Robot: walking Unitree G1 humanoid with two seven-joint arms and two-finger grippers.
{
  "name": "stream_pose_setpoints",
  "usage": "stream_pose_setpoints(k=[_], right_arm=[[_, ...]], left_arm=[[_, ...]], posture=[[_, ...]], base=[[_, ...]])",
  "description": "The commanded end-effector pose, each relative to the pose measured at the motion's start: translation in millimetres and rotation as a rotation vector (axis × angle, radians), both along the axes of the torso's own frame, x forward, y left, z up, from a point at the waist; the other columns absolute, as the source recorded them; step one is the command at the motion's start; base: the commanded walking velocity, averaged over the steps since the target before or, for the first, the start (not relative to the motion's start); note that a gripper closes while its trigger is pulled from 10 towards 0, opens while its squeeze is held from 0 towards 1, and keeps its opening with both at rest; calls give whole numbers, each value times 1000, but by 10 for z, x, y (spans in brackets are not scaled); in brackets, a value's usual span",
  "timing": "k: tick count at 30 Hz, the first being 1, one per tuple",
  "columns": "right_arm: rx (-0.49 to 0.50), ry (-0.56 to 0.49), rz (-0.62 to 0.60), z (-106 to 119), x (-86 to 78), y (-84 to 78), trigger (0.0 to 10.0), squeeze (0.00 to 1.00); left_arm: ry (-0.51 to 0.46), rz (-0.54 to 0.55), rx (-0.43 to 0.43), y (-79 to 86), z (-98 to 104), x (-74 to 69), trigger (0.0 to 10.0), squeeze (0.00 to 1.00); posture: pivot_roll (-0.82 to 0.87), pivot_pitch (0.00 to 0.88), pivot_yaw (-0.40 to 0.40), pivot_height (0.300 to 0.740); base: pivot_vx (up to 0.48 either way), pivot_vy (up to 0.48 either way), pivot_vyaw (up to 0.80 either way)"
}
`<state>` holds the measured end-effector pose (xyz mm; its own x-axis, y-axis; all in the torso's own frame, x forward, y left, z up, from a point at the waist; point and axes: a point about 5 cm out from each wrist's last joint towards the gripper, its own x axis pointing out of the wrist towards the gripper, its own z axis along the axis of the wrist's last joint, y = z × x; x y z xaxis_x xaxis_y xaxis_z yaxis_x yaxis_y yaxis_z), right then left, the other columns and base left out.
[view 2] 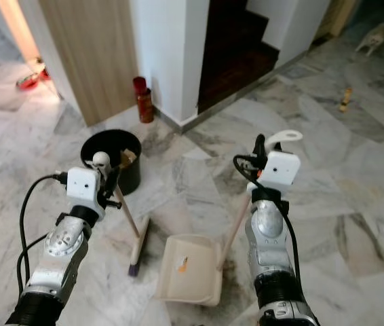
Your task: Sweep floor
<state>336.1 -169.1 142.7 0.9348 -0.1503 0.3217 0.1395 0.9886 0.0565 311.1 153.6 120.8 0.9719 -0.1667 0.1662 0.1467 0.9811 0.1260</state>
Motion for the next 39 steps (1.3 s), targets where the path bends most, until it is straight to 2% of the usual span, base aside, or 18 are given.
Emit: stream_pose_setpoints(k=[1, 4, 19, 39], right_arm=[[8, -27, -15, 61, 0, -37, 10000, 0], [4, -24, -15, 52, -4, -42, 10000, 0], [-2, -12, -15, 12, -19, -42, 10000, 0], [-14, -27, -15, 65, 8, -52, 10000, 0]], left_arm=[[-40, -9, 15, -26, 75, 3, 10000, 0], [-38, -10, 11, -33, 72, 2, 10000, 0], [-44, -15, 9, -34, 80, 6, 10000, 0], [-56, 4, -4, -19, 122, 28, 10000, 0]], posture=[[128, 112, -37, 740], [128, 112, -37, 740], [140, 83, -38, 740], [128, 129, -46, 740]], base=[[0, -300, -775], [0, -310, -775], [0, 0, -775], [0, 0, -736]])
